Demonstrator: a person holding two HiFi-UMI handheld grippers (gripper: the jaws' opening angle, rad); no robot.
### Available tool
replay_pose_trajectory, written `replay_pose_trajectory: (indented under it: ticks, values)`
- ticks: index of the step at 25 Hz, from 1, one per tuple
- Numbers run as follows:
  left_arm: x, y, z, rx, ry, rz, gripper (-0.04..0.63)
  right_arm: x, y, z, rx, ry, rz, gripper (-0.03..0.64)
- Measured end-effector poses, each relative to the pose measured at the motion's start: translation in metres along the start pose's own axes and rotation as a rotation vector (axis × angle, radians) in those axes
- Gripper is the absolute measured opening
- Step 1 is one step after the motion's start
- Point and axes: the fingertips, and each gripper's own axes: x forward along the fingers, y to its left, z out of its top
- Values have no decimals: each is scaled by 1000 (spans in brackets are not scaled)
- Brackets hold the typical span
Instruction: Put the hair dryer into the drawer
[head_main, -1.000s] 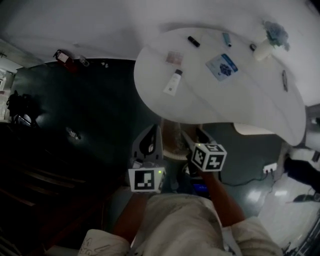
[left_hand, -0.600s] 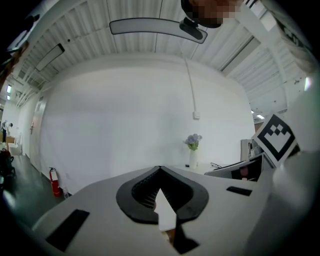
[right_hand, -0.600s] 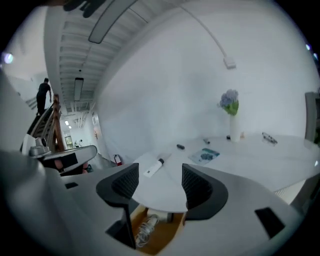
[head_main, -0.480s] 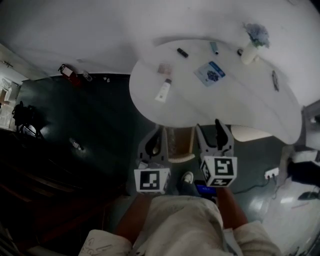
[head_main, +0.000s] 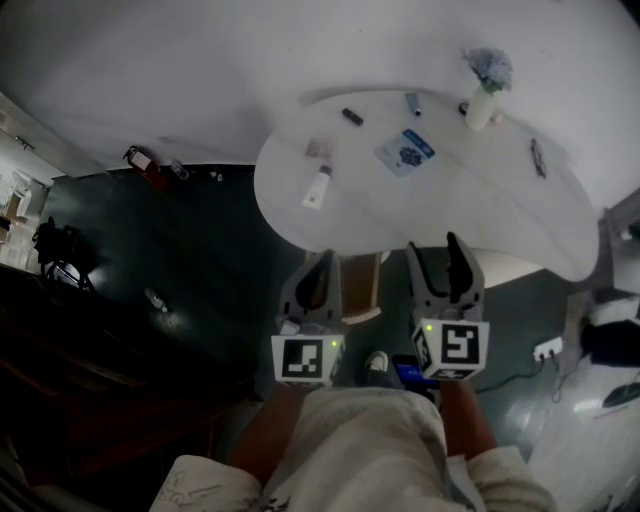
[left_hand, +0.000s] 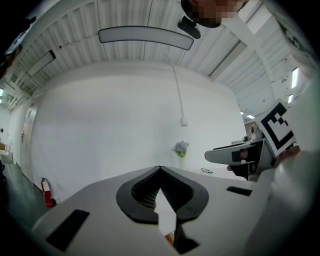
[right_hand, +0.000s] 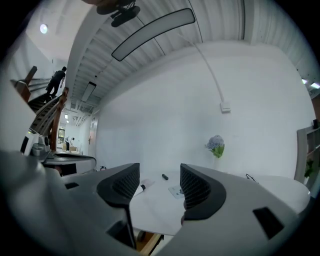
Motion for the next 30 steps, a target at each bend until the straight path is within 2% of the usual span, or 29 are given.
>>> replay_pose_trajectory:
  ticks: [4, 8, 16, 18, 30]
  values:
    - [-4, -6, 3, 4, -2, 3, 2, -12, -6, 6, 10, -23, -7, 209]
    - [-6, -10, 6, 17, -16, -1, 2, -17, -7, 6, -12, -17, 1, 184]
    - [-9, -16, 6, 12, -31, -8, 2, -24, -8, 6, 2, -37, -16, 60]
    - [-10, -18, 7, 13, -36, -12, 2, -26, -9, 8, 6, -56, -25, 8]
    - [-11, -20, 7, 8, -43, -7, 2, -28, -7, 8, -47, -60, -36, 5]
